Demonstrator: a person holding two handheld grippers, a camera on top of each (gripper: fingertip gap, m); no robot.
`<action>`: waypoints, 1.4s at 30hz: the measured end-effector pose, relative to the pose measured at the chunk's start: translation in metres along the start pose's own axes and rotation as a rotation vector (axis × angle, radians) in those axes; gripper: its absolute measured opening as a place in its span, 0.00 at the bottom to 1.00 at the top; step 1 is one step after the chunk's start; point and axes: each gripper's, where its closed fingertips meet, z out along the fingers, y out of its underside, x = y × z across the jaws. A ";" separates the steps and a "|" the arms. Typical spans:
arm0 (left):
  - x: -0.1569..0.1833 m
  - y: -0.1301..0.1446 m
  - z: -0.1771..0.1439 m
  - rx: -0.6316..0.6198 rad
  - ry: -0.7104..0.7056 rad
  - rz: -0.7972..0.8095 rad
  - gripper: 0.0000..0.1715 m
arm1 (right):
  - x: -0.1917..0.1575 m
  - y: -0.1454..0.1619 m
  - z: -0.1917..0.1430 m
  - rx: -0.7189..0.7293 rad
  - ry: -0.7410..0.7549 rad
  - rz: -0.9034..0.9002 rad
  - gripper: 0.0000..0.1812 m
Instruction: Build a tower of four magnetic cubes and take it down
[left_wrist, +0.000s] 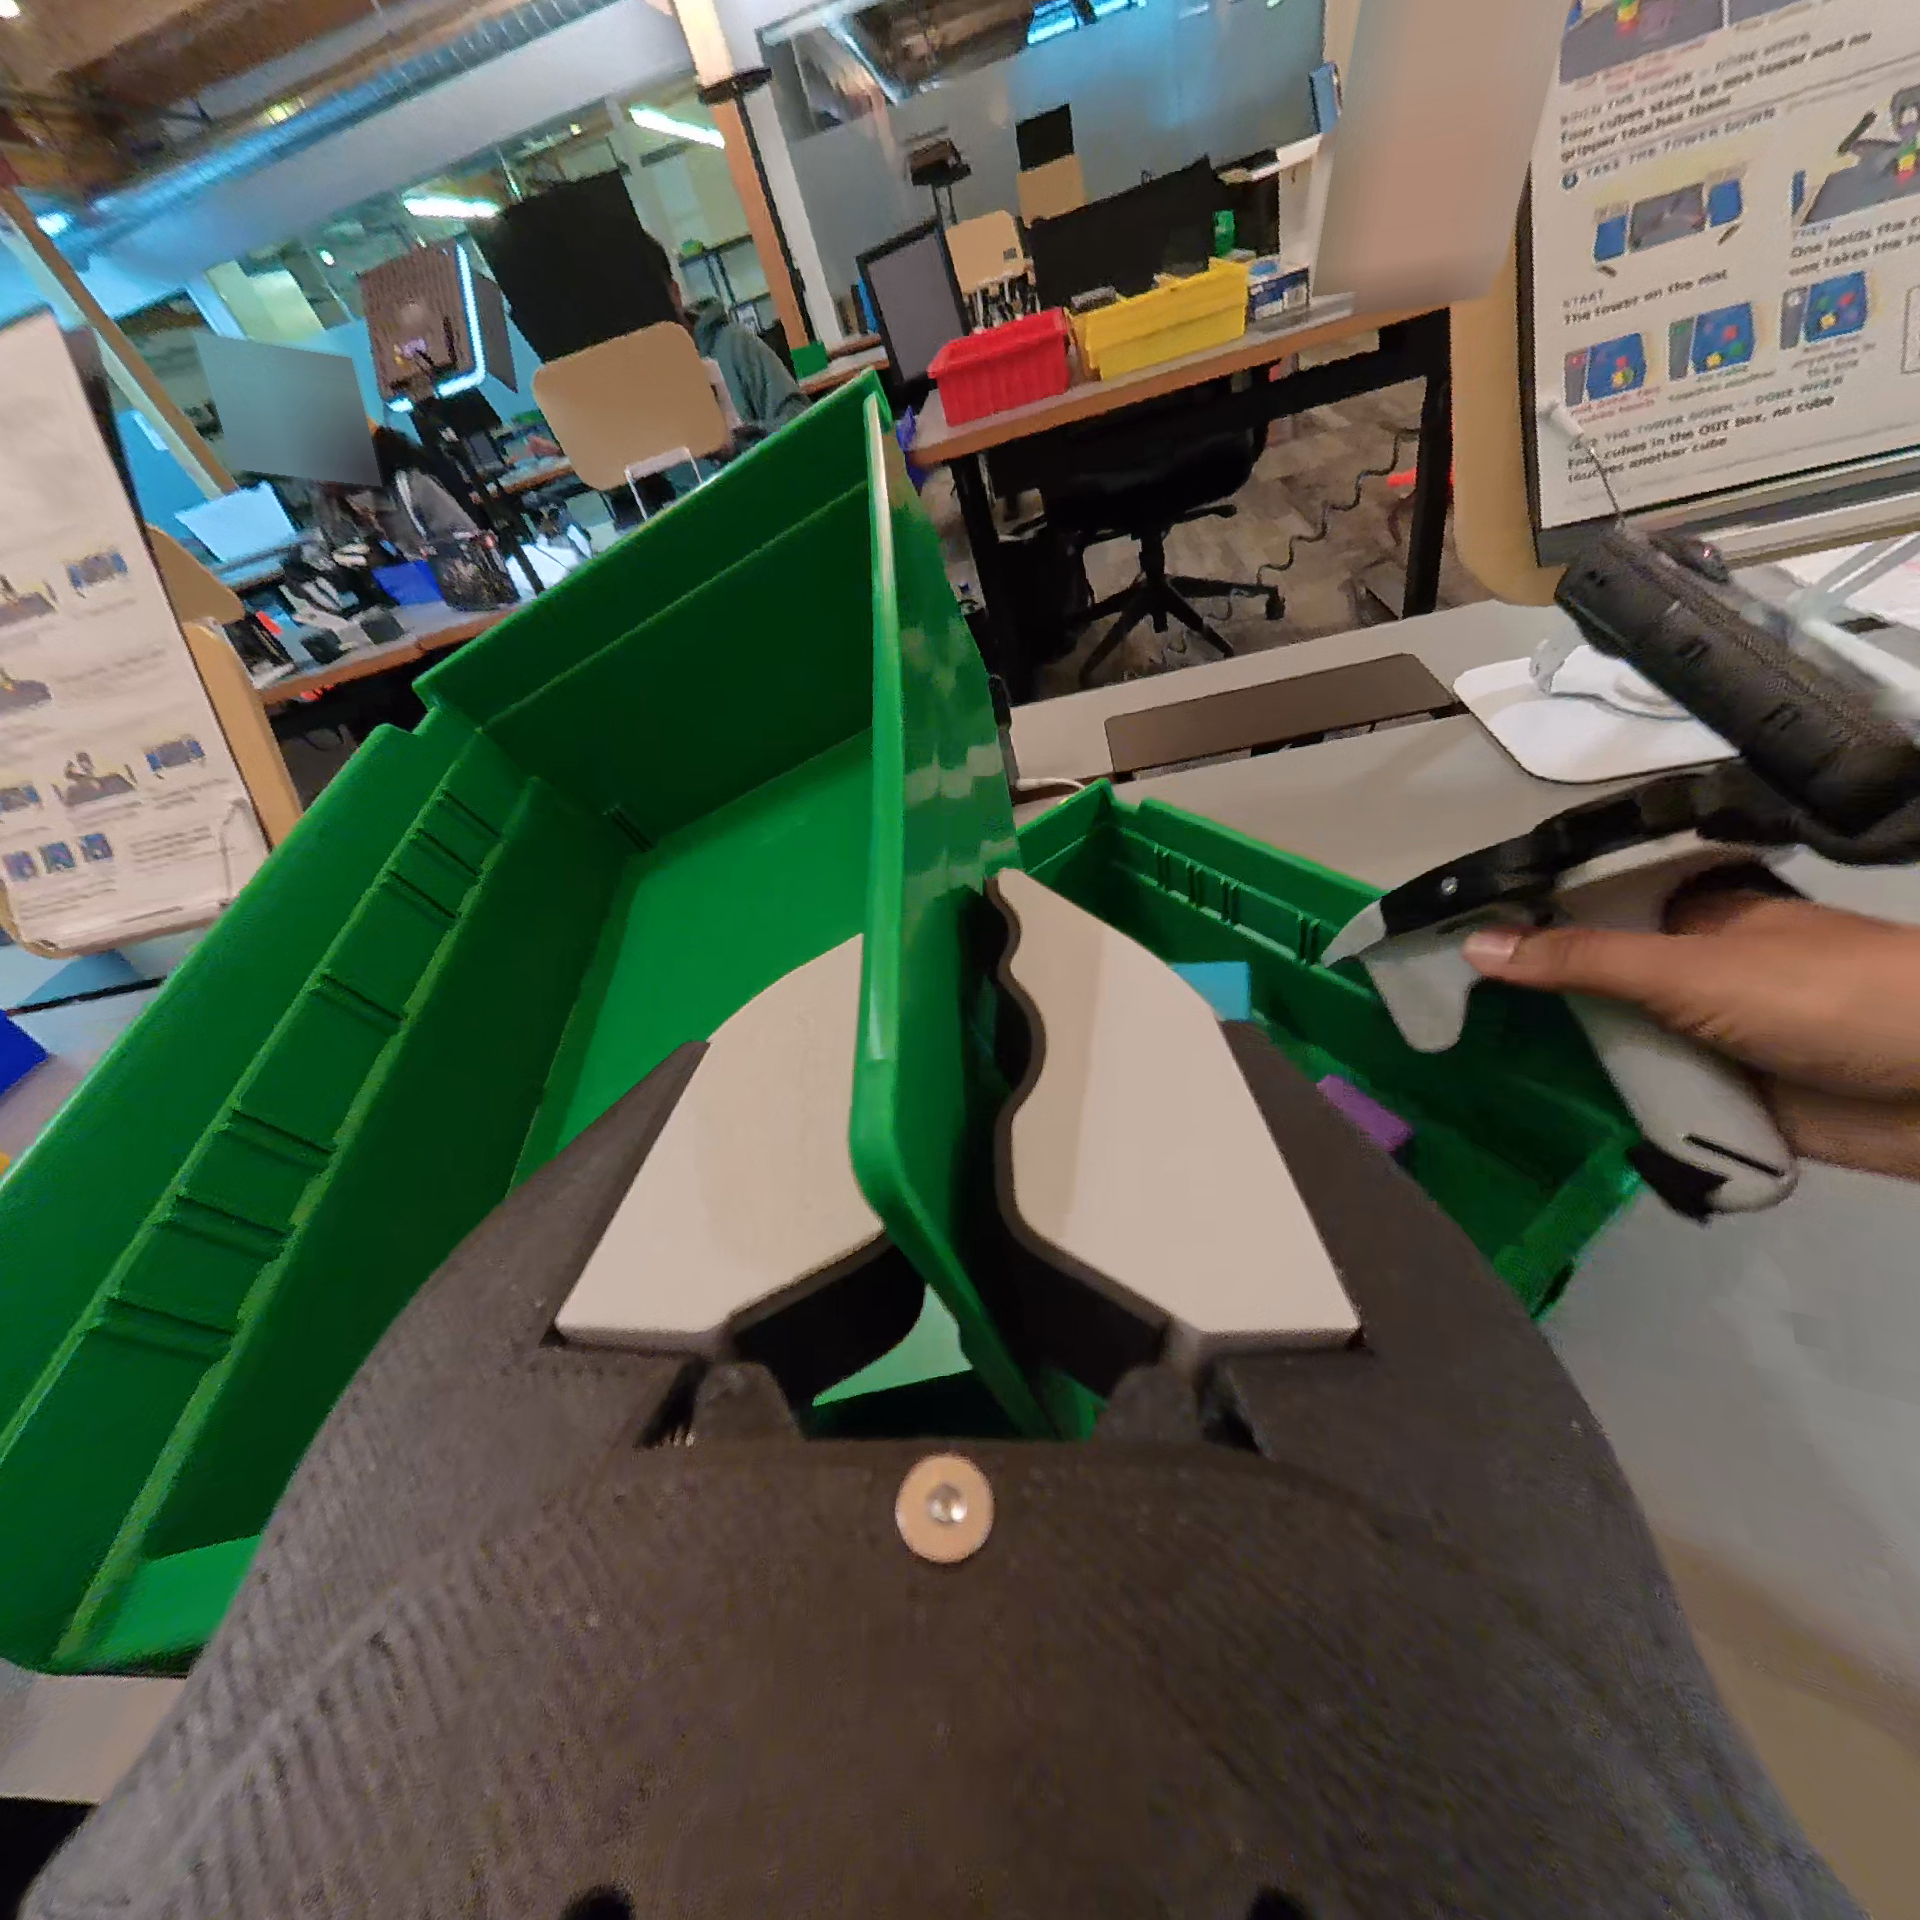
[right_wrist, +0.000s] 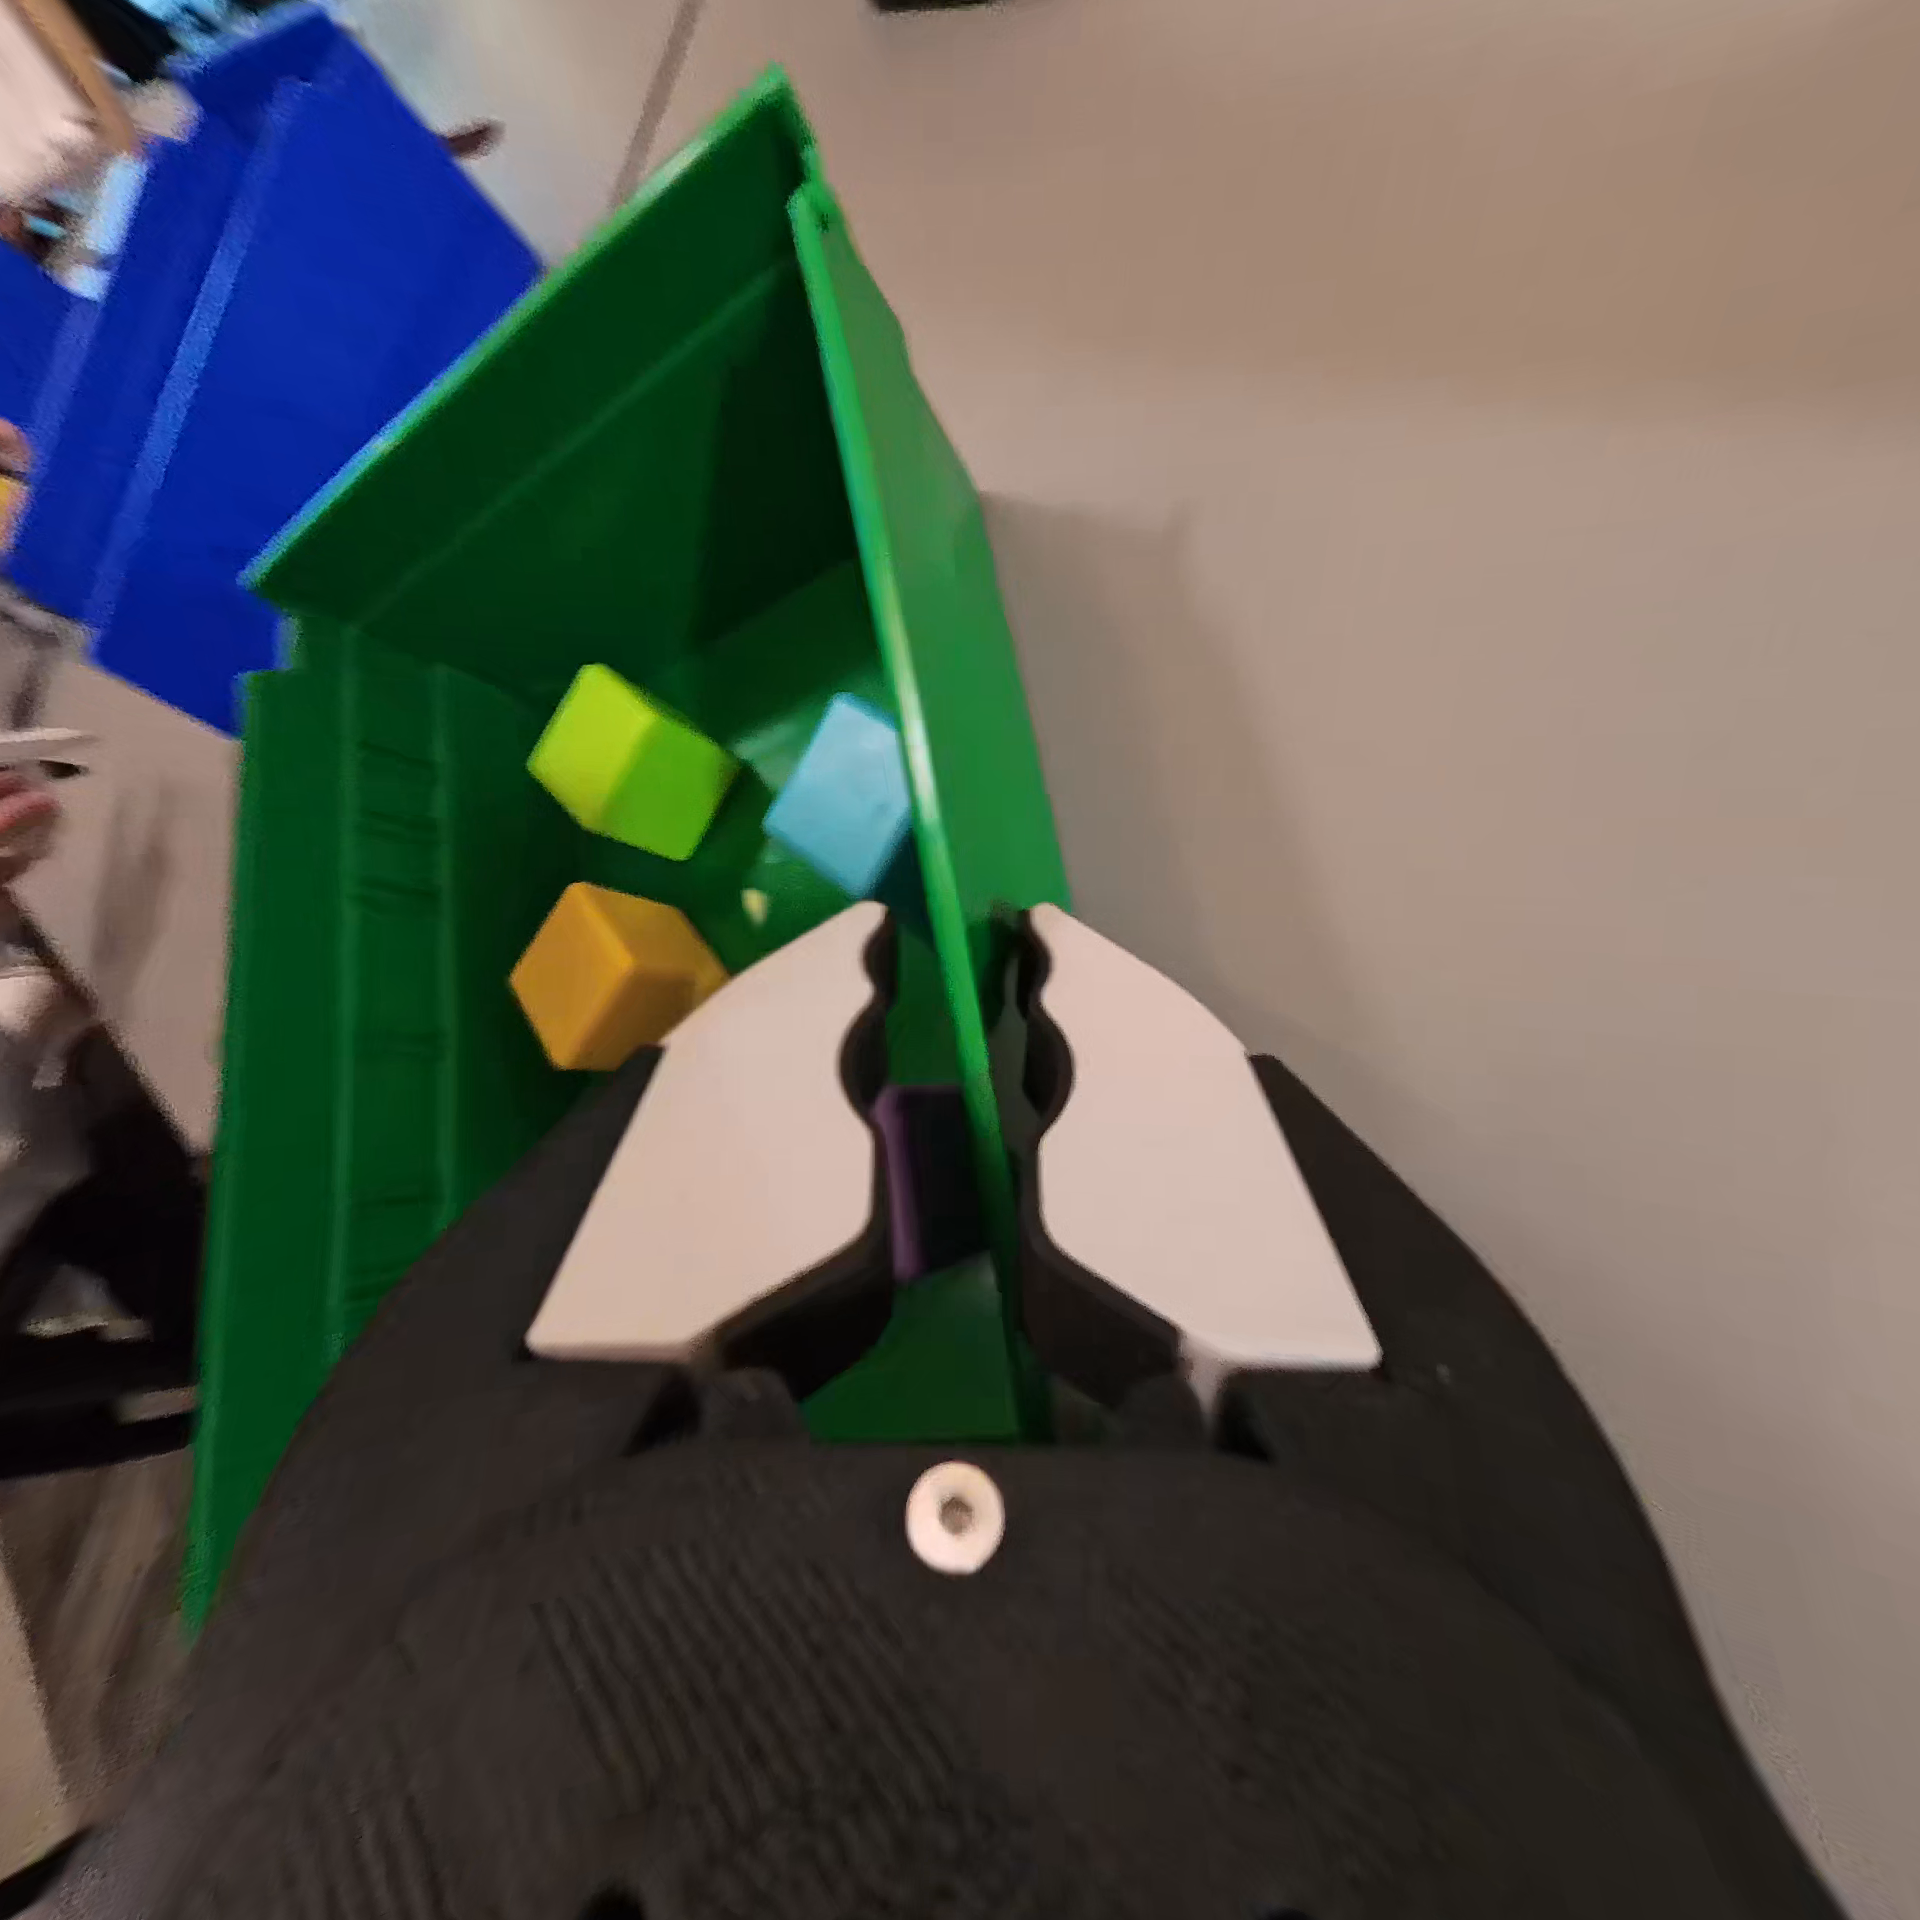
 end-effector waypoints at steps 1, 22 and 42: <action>-0.001 -0.004 -0.003 0.005 -0.006 0.008 0.05 | -0.014 0.003 0.002 0.008 -0.049 0.020 0.18; 0.057 -0.020 -0.006 0.012 0.135 0.018 0.04 | -0.003 -0.018 -0.131 0.222 -0.584 -0.015 0.19; 0.449 -0.009 -0.054 -0.045 0.837 0.077 0.04 | 0.320 0.064 -0.431 0.794 -0.171 0.289 0.13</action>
